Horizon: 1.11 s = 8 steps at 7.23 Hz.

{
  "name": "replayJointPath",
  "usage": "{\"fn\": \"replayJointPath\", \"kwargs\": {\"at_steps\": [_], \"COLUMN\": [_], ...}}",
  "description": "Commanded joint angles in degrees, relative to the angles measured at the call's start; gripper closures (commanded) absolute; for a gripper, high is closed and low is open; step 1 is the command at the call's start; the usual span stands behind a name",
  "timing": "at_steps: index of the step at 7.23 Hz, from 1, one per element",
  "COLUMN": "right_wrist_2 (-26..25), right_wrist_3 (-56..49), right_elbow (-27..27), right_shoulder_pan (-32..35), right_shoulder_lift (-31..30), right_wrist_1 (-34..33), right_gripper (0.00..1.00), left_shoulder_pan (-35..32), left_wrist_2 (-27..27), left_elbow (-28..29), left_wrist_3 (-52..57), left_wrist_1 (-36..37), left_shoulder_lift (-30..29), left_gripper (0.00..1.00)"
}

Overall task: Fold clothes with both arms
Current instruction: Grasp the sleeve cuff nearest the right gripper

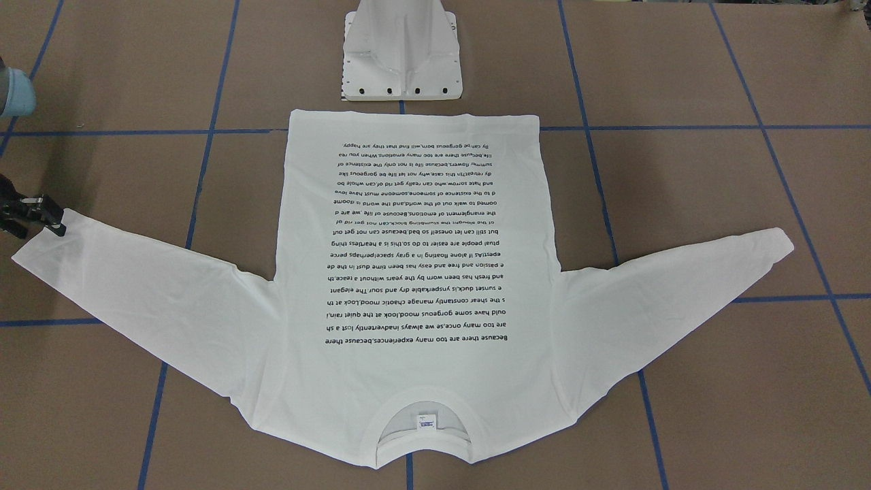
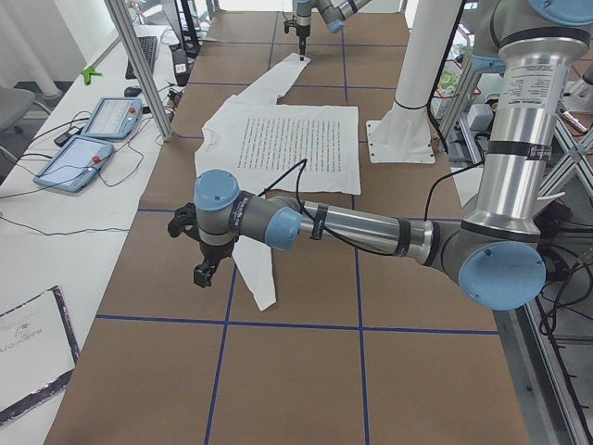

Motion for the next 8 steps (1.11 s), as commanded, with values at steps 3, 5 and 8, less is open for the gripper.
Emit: {"fn": "replayJointPath", "kwargs": {"at_steps": [3, 5, 8], "right_wrist_2": [0.9, 1.2, 1.8], "right_wrist_3": [0.1, 0.0, 0.1], "right_elbow": [0.7, 4.4, 19.7], "right_shoulder_pan": [0.0, 0.1, 0.9], "right_shoulder_lift": [1.2, 1.2, 1.2], "right_wrist_1": [-0.7, -5.0, -16.3], "right_gripper": [0.85, 0.94, 1.0], "left_shoulder_pan": [0.0, 0.0, 0.0], "left_wrist_2": [0.0, 0.0, 0.0], "left_elbow": [0.4, 0.6, 1.4], "left_wrist_3": [-0.1, -0.1, -0.1], "left_wrist_1": [0.0, -0.5, -1.3], "left_shoulder_lift": [-0.2, -0.2, -0.3], "left_gripper": [0.0, 0.0, 0.0]}}
